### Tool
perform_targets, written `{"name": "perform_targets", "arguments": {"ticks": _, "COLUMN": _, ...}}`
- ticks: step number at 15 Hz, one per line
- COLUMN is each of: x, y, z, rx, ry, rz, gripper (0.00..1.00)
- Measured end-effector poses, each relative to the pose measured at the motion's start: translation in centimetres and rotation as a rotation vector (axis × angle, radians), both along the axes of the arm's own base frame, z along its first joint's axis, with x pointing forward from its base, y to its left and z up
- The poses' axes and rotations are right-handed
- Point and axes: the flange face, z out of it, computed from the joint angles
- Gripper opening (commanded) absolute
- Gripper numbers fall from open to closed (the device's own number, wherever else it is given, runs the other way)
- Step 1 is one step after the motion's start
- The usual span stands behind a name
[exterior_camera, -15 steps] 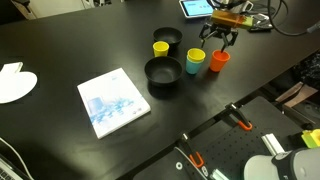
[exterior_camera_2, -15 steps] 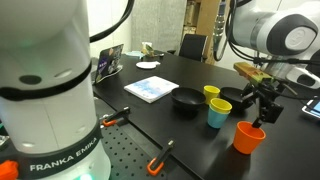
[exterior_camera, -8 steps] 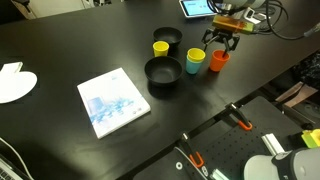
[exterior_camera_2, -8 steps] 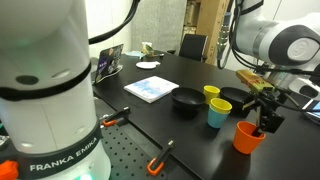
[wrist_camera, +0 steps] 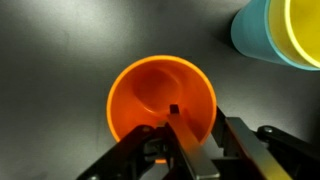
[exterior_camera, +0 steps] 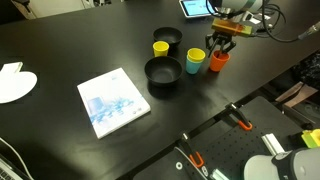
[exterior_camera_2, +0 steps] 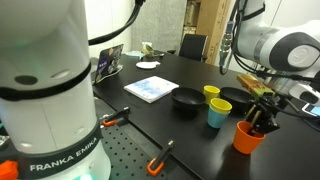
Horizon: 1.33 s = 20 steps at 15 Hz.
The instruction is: Stack the cups together
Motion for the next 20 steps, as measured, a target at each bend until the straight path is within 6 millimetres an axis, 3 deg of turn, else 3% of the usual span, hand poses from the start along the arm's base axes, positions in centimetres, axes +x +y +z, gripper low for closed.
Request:
{"name": "perform_targets", "arguments": {"ticks": 3, "x": 0.1, "y": -0.1, "z": -0.1, "rx": -0.001, "ry": 0.000, "rz": -0.001, "gripper": 0.00}}
{"name": "perform_targets", "arguments": {"ticks": 13, "x": 0.0, "y": -0.2, "z": 0.7, "rx": -0.024, "ry": 0.047, "rz": 0.024, "gripper": 0.03}}
{"name": "perform_targets", "arguments": {"ticks": 16, "x": 0.3, "y": 0.6, "z": 2.5, "rx": -0.048, "ry": 0.069, "rz": 0.081, "gripper": 0.03}}
{"name": "perform_targets", "arguments": {"ticks": 20, "x": 0.4, "y": 3.5, "z": 7.1, "rx": -0.090, "ry": 0.052, "rz": 0.202, "gripper": 0.05}}
